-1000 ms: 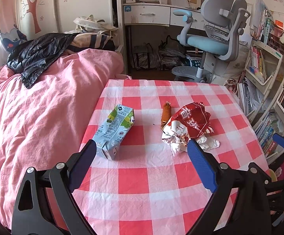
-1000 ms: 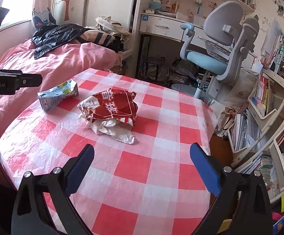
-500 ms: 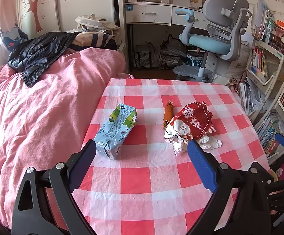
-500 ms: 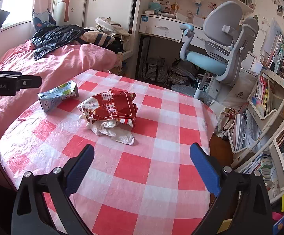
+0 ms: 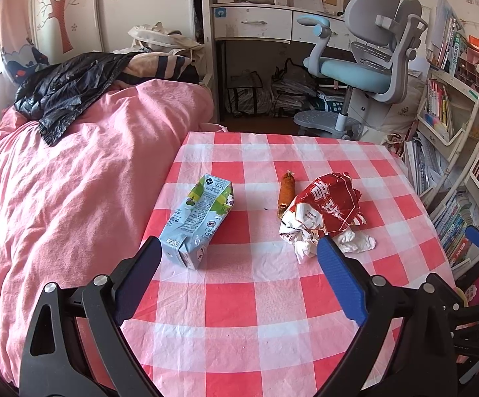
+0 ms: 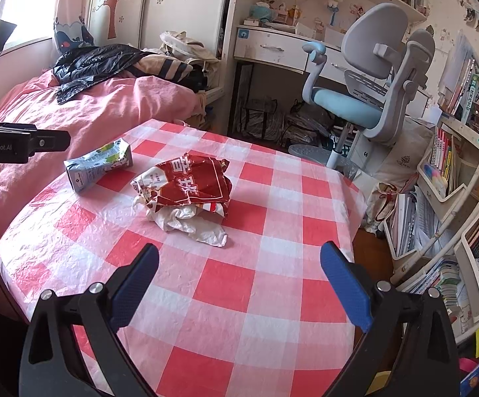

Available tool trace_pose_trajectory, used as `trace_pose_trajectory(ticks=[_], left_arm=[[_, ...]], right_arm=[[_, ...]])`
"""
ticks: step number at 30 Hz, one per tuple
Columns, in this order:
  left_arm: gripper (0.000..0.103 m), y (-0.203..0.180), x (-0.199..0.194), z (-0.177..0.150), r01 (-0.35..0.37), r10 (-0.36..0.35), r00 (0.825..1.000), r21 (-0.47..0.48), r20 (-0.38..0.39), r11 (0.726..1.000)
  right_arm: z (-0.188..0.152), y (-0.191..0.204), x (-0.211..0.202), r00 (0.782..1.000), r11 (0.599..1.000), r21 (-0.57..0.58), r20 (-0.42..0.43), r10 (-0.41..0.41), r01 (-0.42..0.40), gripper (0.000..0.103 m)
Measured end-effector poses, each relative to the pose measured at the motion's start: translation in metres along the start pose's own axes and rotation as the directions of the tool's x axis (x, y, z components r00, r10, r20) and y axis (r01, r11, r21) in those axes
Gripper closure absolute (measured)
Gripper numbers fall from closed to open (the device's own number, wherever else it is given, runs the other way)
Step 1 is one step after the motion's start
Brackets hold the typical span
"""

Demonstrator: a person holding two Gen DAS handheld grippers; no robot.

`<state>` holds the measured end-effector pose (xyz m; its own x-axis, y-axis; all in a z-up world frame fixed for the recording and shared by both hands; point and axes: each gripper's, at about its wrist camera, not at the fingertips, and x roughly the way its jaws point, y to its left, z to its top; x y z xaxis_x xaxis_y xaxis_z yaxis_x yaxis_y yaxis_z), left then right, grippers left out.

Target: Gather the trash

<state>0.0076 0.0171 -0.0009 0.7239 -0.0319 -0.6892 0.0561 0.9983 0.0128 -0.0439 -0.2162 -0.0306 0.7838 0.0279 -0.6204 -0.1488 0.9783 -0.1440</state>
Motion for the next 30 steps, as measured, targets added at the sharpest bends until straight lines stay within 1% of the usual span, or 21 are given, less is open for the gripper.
trace_pose_trajectory(ticks=[30], left_arm=[[0.011,0.0007,-0.0002,0.0008,0.000,0.000,1.000,0.001,-0.003,1.000]], right_arm=[[0.0014,0.0004,-0.0012,1.000,1.000,-0.003,0.003,-0.001,0.001,0.009]])
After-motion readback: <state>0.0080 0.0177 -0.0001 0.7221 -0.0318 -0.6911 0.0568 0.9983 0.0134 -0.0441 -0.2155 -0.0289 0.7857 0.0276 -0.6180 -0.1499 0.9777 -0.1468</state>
